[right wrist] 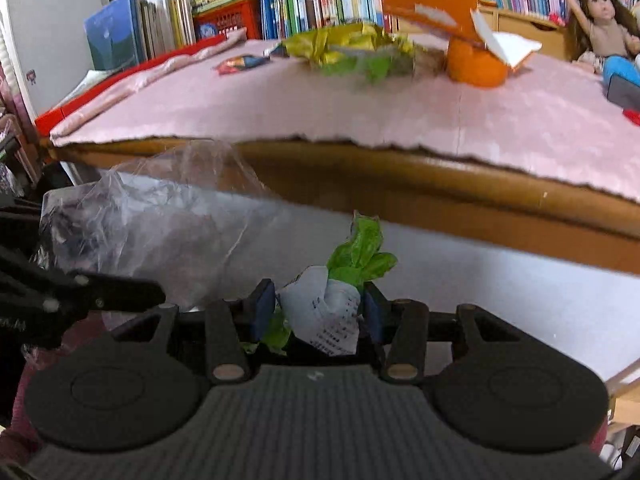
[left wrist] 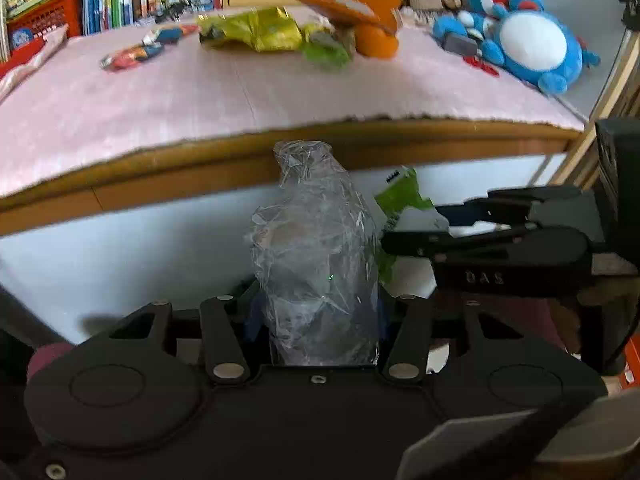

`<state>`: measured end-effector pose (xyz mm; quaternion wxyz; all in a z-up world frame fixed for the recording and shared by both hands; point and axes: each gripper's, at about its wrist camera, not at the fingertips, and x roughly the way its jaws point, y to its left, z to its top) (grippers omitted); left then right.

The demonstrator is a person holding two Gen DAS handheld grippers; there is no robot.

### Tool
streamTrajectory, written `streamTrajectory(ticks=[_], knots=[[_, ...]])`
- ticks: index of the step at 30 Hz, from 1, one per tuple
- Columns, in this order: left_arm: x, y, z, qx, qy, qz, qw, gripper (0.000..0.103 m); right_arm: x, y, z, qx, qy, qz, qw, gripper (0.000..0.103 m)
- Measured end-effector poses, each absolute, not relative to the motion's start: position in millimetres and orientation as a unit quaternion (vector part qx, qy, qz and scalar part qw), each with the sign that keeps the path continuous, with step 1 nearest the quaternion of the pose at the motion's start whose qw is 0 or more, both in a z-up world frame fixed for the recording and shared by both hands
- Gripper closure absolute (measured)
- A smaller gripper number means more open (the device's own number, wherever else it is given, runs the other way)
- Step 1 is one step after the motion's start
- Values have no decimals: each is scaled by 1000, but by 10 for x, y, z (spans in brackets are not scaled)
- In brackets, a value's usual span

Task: Collect trash
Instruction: 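Lower the plastic bag and green wrapper into the trash bin and open both grippers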

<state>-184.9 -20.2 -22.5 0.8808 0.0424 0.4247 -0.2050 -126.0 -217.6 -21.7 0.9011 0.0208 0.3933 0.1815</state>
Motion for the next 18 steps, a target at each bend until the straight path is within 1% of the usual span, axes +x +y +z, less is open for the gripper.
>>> streamTrajectory(ticks=[7, 18], knots=[[-1827, -237, -392, 44, 449, -192, 872, 55, -1244, -2215, -366, 24, 418, 185, 889, 51], [-1338, -293, -882, 37, 546, -160, 821, 54, -1100, -2203, -642, 10, 458, 207, 864, 51]])
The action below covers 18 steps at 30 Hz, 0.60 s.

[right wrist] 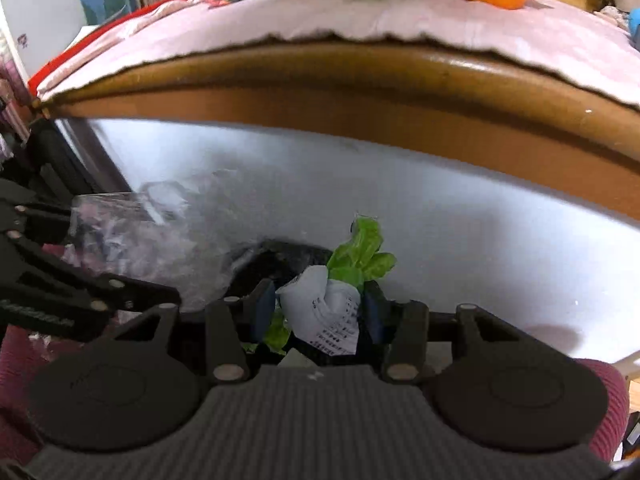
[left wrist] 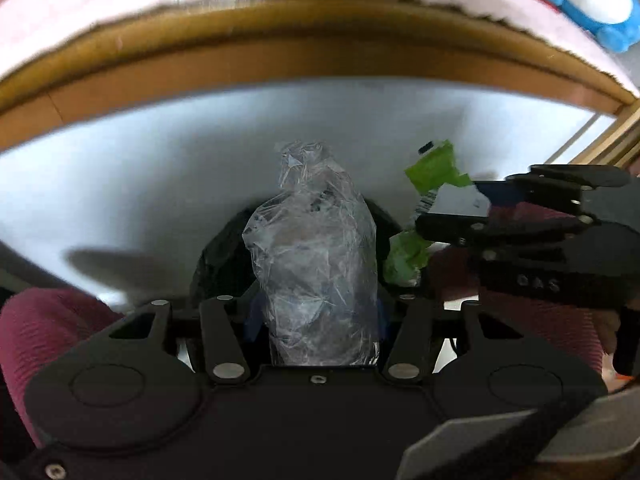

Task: Collect trash
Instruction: 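Lower the plastic bag and green wrapper into the trash bin and open both grippers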

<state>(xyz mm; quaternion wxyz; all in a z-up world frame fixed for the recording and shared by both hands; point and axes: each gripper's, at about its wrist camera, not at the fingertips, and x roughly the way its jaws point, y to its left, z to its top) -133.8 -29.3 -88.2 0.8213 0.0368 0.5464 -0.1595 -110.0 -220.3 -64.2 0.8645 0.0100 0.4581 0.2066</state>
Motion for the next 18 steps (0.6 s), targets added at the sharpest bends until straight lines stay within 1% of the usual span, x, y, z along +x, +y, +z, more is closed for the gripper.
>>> streamTrajectory(ticks=[5, 18], knots=[[-1214, -280, -1000, 33, 569, -151, 808, 54, -1103, -2149, -697, 5, 467, 216, 857, 50], [-1186, -395, -1015, 36, 573, -146, 806, 52, -1087, -2104, -712, 7, 472, 233, 850, 47]])
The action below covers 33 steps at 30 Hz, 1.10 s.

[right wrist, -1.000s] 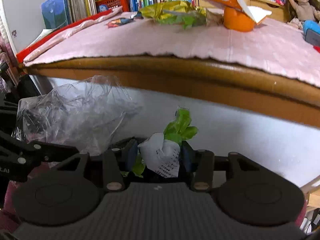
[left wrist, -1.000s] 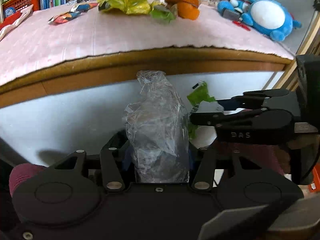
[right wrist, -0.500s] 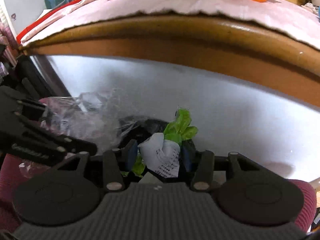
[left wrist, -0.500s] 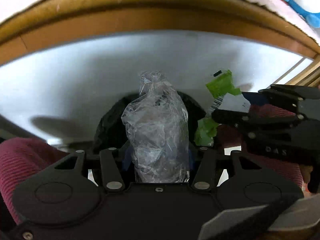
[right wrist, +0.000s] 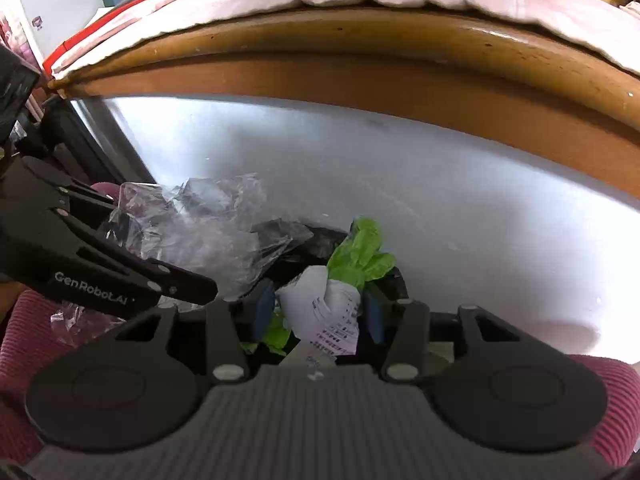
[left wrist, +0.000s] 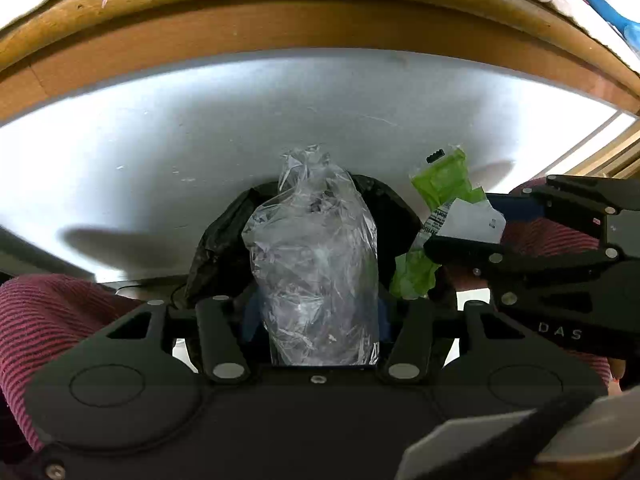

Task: Collect trash
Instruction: 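Lower the plastic bag and green wrapper into the trash bin and open both grippers, then grasp the snack wrapper with the left gripper while the right gripper grasps the orange box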

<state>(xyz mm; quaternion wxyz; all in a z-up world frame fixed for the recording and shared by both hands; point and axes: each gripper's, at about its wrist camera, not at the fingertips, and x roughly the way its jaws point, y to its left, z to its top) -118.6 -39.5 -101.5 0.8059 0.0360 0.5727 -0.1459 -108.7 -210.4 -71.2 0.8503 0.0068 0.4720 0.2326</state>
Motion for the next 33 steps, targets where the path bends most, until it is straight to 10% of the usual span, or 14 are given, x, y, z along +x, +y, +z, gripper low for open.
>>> streamTrajectory(ticks=[33], knots=[[-1222, -362, -851, 40, 551, -145, 821, 34, -1125, -2133, -512, 1, 453, 234, 860, 33]])
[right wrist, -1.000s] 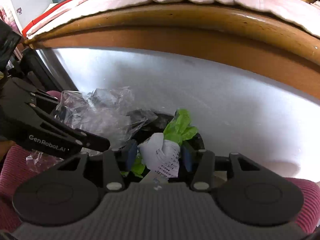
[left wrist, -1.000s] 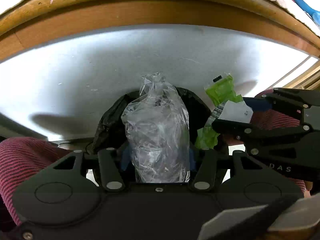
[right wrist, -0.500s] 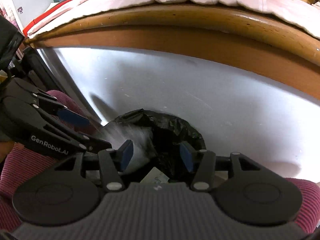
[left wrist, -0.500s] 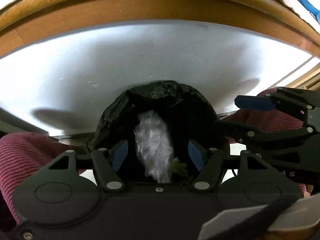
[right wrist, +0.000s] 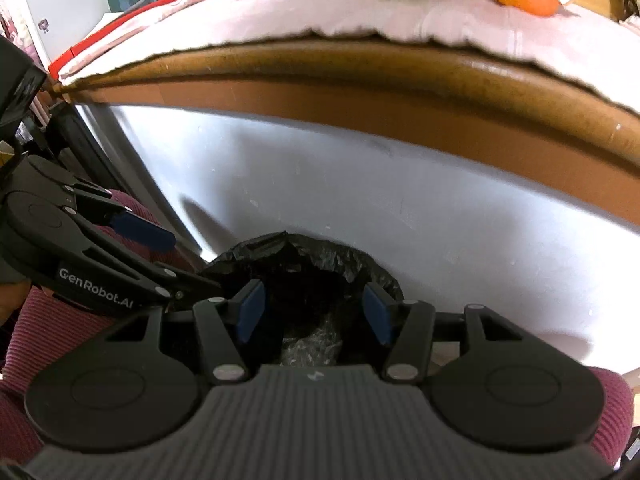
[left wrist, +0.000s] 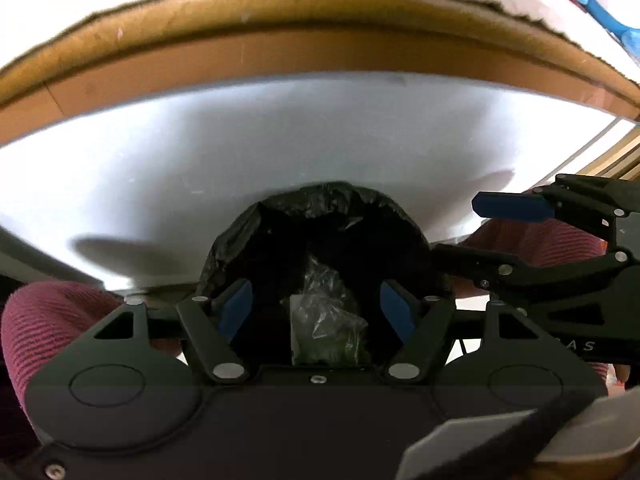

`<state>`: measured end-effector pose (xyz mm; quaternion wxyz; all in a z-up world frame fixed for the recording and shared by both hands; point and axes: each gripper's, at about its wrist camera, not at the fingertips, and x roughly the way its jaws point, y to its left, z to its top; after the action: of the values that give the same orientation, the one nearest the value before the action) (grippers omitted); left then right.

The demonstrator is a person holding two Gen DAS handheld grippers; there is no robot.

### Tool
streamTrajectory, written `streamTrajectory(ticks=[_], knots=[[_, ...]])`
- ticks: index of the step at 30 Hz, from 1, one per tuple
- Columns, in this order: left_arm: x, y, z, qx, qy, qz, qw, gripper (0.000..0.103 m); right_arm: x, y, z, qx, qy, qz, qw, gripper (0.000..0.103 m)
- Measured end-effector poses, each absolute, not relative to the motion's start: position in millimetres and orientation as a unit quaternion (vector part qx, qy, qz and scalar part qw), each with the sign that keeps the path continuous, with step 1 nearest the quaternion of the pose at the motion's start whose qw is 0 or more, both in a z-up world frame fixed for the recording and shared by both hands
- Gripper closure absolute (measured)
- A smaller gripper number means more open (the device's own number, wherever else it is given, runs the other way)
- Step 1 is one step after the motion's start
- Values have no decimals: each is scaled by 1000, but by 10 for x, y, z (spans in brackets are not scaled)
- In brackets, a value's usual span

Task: Collect trash
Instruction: 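Grasp the snack wrapper with the left gripper while the right gripper grasps the orange box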

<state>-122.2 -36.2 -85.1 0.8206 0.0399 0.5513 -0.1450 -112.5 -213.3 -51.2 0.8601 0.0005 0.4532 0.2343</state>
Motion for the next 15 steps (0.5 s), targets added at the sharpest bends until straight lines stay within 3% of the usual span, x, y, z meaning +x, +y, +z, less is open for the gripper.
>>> streamTrajectory(ticks=[15], knots=[[-1508, -152, 173, 42, 435, -198, 878, 29, -1156, -2287, 347, -20, 357, 274, 893, 26]])
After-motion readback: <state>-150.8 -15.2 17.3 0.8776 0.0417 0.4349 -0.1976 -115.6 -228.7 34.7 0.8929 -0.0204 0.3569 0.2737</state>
